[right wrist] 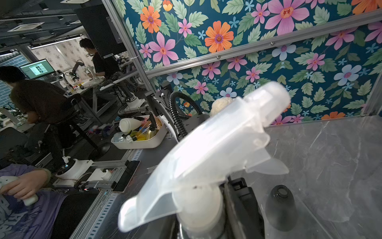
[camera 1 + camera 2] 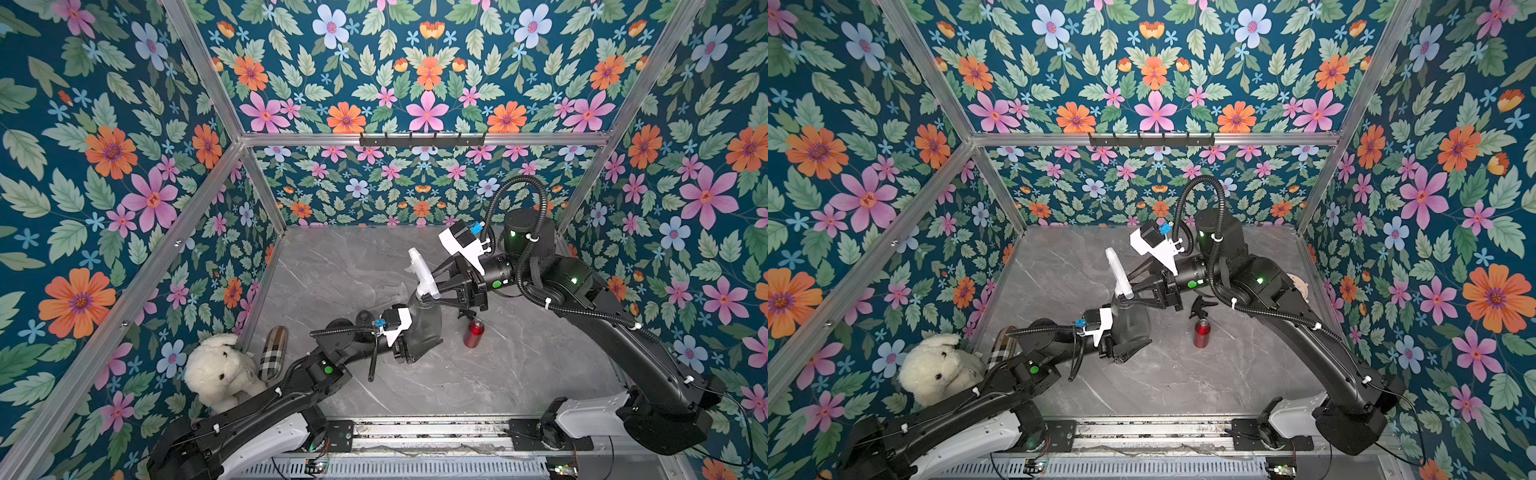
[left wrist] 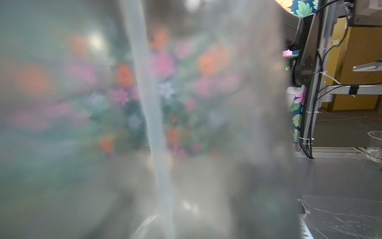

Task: Attach spray nozzles to spray bottles
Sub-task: Screw the spray nozzle on the spray bottle.

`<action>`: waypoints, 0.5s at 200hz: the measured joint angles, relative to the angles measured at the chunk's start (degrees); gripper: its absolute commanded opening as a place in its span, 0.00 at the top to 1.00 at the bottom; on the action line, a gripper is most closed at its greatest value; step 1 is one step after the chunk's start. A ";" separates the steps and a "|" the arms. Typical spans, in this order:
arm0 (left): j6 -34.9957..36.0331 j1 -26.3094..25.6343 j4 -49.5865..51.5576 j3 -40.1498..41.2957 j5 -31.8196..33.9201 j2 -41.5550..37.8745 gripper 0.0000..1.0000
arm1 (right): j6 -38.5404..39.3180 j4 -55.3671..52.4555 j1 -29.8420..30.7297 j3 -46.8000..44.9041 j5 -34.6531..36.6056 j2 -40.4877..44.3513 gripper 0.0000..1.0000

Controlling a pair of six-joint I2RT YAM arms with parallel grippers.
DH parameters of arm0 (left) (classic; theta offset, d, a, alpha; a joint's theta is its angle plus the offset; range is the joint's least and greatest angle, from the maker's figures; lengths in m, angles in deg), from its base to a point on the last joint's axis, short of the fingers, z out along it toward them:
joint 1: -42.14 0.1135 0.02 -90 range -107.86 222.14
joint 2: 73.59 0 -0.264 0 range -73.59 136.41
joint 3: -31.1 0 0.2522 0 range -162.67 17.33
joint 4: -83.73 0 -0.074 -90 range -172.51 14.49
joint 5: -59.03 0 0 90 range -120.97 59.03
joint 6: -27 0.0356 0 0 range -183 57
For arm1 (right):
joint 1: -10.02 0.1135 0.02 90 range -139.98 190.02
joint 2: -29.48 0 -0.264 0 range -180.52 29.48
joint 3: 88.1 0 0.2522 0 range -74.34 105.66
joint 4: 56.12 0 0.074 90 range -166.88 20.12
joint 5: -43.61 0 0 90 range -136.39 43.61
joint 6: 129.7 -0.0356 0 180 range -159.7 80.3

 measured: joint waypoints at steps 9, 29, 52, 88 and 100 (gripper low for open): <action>0.07 0.00 0.02 0.00 0.79 0.00 1.00 | -0.31 1.01 0.44 -0.74 1.42 0.48 0.76; 0.48 0.00 -0.11 0.00 4.04 -0.07 1.00 | -2.58 4.79 2.03 -3.21 7.41 1.92 0.77; 0.48 0.00 -0.52 0.11 9.81 0.50 1.00 | -5.55 9.20 6.36 -5.53 20.44 2.67 0.77; 0.59 0.02 -3.63 -0.46 20.48 3.06 1.00 | -8.79 10.71 15.82 -3.13 49.46 -0.42 0.77; -0.04 0.07 -3.54 -0.68 24.55 4.17 1.00 | -10.21 10.01 18.32 -1.25 59.12 -3.02 0.78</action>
